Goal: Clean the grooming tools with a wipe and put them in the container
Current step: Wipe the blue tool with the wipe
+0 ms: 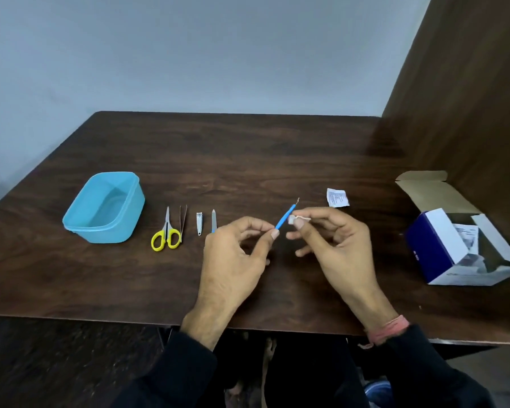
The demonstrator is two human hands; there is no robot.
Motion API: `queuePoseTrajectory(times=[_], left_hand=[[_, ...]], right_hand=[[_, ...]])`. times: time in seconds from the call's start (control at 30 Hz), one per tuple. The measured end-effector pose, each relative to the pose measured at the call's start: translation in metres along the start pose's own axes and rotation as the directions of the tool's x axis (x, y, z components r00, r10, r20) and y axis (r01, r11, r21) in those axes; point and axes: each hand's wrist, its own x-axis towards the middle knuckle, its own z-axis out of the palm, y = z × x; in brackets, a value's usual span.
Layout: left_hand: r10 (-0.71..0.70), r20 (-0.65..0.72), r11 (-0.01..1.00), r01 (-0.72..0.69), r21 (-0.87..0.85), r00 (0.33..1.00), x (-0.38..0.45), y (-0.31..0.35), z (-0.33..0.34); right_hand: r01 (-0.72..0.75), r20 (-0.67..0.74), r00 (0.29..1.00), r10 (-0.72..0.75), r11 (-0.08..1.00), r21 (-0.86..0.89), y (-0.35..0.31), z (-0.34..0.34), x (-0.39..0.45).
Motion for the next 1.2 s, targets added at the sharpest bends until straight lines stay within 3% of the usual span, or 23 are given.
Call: queuePoseTrajectory(times=[0.1,0.17,0.3,0.5,0.83,1.03,1.2], left_hand=[[-0.014,0.012,0.991,0.016,-0.135,1.000,-0.002,-0.004,-0.004],[-0.037,0.090,0.982,0.053,-0.183,0.995,-0.001,-0.007,-0.008],[-0.034,0.275,0.985,0.078,-0.152,0.961,0.003,-0.008,-0.014],[-0.068,0.421,0.989,0.118,-0.094,0.904,0.008,-0.005,-0.022],[-0.002,0.456,0.999,0.024,-0.042,0.890,0.005,-0.005,-0.018],[-0.034,0.399,0.998,0.052,-0.034,0.916,0.005,-0.002,-0.015],[-0.051,0.318,0.987,0.097,-0.131,0.947,0.008,-0.004,-0.018]], right_hand=[[0.015,0.000,1.000,-0.015,1.000,0.003,0.002,0.011,-0.006],[0.010,0.000,1.000,-0.010,1.000,-0.010,0.004,0.012,-0.005],[-0.033,-0.005,0.999,0.033,0.999,-0.034,0.005,0.008,-0.003],[-0.076,-0.001,0.997,0.076,0.997,-0.010,0.003,0.007,0.001],[-0.069,-0.047,0.996,0.071,0.997,0.042,0.007,0.003,0.006],[-0.032,0.021,0.999,0.032,0.999,-0.032,0.009,0.003,0.005],[-0.016,-0.112,0.994,0.015,1.000,-0.013,0.011,-0.001,0.008]])
